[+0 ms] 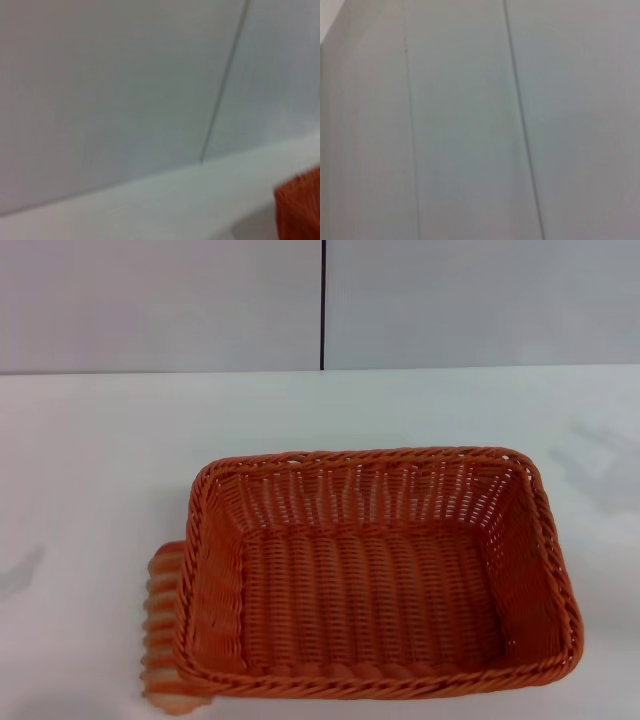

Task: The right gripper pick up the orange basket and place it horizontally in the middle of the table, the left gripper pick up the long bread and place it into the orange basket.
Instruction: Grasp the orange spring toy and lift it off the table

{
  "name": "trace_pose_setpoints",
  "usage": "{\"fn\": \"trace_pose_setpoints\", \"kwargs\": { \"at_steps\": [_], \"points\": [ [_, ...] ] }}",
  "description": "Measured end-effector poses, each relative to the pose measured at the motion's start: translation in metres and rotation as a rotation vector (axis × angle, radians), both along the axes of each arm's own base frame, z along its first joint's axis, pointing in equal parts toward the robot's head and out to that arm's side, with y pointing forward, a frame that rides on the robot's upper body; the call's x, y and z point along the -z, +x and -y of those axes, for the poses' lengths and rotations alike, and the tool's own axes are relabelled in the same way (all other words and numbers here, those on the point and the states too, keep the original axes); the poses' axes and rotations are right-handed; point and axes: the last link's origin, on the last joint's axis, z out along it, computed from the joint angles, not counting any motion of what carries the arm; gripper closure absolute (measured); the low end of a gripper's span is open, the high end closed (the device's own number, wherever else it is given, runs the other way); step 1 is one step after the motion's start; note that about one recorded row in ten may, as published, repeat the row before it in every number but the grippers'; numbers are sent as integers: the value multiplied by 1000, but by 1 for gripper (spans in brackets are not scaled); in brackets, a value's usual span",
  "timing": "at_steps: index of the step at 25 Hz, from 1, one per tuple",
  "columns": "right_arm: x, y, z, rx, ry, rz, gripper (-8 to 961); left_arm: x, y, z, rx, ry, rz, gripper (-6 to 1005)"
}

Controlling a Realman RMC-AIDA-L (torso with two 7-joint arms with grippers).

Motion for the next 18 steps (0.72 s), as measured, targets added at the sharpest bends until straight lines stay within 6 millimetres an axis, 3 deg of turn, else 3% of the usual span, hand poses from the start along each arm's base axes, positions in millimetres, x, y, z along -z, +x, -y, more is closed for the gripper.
{"fn": "trace_pose_setpoints", "kwargs": {
  "at_steps": [5, 9, 18],
  "points": [
    [-2, 12, 7, 45, 16, -30, 432, -4, 15, -3, -24, -152, -170, 246],
    [1, 16, 8, 56, 21, -38, 432, 11, 25, -10, -11, -276, -280, 247],
    [8, 20, 9, 70, 17, -57, 432, 38, 23, -26, 51, -316, -247, 249]
  ]
}}
